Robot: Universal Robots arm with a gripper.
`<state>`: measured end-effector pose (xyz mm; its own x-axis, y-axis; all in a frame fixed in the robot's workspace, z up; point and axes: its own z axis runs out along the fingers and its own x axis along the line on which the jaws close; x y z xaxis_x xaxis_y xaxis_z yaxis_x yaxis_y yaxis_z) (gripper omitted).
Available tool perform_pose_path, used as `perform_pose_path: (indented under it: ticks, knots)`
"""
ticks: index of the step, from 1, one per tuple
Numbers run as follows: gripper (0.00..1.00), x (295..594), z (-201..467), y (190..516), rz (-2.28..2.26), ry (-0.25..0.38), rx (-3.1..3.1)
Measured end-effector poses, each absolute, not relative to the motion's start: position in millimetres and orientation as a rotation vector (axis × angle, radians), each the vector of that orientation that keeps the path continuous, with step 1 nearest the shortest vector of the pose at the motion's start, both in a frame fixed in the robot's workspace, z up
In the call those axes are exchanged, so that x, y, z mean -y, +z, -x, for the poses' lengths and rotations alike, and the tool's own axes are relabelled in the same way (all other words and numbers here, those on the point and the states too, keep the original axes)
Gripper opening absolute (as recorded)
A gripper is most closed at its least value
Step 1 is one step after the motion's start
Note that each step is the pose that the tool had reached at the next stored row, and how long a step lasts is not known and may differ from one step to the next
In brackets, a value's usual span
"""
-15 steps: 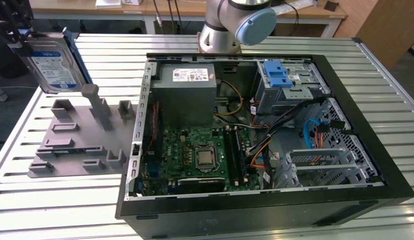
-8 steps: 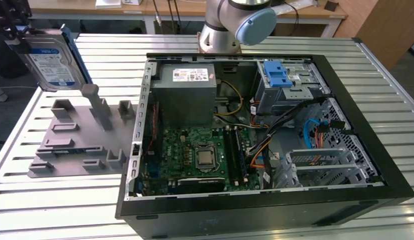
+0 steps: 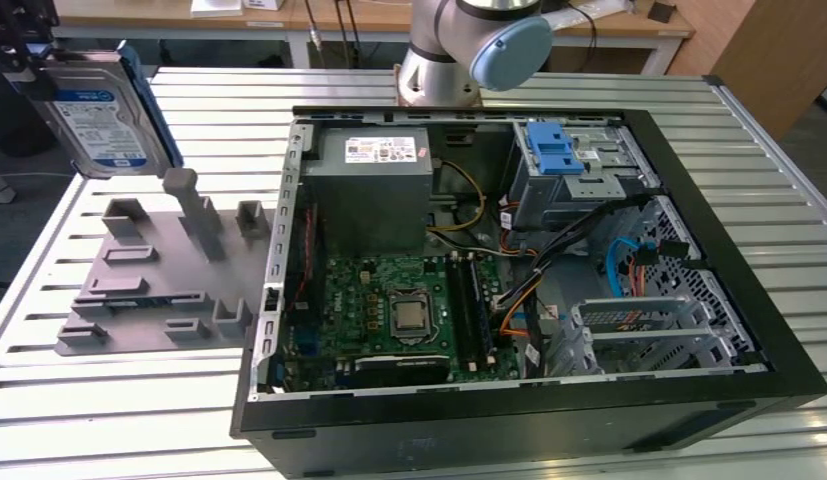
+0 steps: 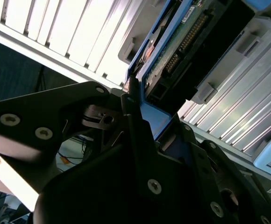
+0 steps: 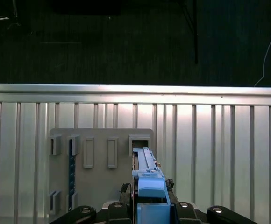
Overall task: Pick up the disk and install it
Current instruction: 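Pick up the disk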
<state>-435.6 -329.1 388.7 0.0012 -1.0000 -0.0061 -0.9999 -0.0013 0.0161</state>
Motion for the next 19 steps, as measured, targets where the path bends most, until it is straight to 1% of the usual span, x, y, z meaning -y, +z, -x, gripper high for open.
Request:
perform_pose_path:
  ticks: [19]
  knots:
    - [0.36,329,436,403,-2.218,-0.024,2.215]
